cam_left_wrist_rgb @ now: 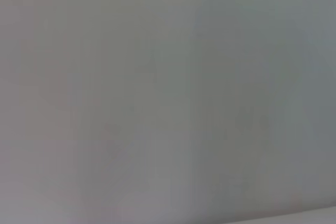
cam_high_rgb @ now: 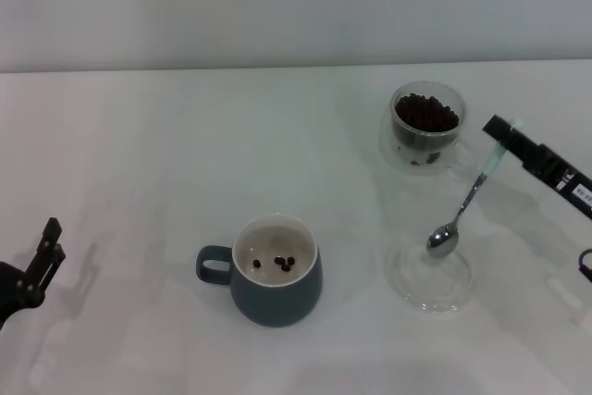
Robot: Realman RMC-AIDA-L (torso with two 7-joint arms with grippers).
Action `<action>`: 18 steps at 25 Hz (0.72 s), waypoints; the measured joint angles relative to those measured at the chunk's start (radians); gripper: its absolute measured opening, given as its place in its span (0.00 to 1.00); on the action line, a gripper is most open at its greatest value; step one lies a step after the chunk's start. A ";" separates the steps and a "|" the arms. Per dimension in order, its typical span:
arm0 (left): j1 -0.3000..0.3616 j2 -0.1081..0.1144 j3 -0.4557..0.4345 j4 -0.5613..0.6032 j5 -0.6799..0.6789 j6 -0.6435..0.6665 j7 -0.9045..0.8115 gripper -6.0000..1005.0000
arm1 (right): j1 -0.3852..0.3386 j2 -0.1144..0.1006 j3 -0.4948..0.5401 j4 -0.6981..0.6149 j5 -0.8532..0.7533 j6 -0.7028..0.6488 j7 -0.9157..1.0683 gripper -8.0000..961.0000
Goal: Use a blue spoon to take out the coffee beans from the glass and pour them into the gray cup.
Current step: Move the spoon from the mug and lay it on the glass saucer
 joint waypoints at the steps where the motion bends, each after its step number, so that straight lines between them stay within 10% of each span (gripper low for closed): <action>1: -0.002 0.000 0.000 0.000 0.000 0.000 0.000 0.76 | 0.000 0.003 0.000 0.000 0.000 0.017 -0.007 0.16; 18: -0.015 0.000 -0.025 0.000 -0.001 -0.001 0.000 0.76 | -0.005 0.028 -0.049 0.002 -0.026 0.123 -0.043 0.16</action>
